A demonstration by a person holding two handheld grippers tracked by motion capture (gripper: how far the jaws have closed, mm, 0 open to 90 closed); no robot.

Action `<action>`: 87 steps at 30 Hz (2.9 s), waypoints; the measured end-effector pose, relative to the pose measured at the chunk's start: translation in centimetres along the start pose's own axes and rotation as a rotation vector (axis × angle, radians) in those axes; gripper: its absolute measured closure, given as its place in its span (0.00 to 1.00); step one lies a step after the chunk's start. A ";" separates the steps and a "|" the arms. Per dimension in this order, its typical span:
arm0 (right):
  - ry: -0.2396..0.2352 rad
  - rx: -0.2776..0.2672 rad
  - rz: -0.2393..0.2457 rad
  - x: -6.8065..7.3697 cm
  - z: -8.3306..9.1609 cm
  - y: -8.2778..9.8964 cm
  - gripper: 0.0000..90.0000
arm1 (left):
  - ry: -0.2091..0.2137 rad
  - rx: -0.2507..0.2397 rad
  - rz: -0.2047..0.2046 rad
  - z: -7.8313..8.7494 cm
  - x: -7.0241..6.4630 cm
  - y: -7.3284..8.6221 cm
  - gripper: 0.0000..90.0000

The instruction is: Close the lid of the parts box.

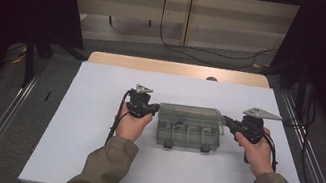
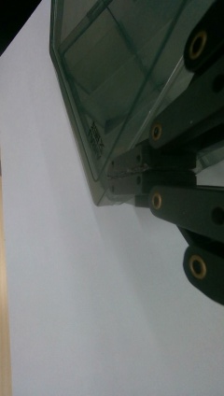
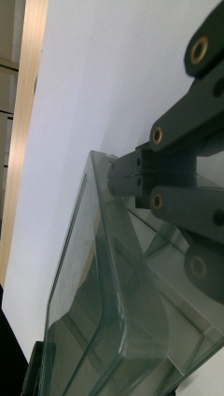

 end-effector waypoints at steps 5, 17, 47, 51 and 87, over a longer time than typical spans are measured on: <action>0.002 0.000 0.000 0.0 0.0 0.0 1.00 | 0.002 0.003 -0.001 0.0 0.0 0.0 1.00; 0.003 0.007 0.005 0.1 0.0 0.3 1.00 | 0.001 0.004 0.006 0.0 0.0 0.3 1.00; 0.003 0.009 0.010 0.2 0.0 0.9 1.00 | 0.009 0.010 0.013 -0.1 -0.1 0.8 1.00; 0.003 0.010 0.011 0.2 0.0 1.0 1.00 | 0.008 0.012 0.008 -0.1 -0.1 0.9 1.00; -0.031 0.012 0.009 0.4 0.2 1.4 1.00 | 0.048 0.048 -0.006 0.0 -0.1 2.0 0.99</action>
Point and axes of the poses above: each handheld gripper's, and its own axes: z roughly backward along the jaws, y roughly out of its underside, x roughly to its left, the point moved 7 cm from there along -z, roughly forward along the jaws, and after that the axes turned 6 degrees about x, right-handed, at the moved point
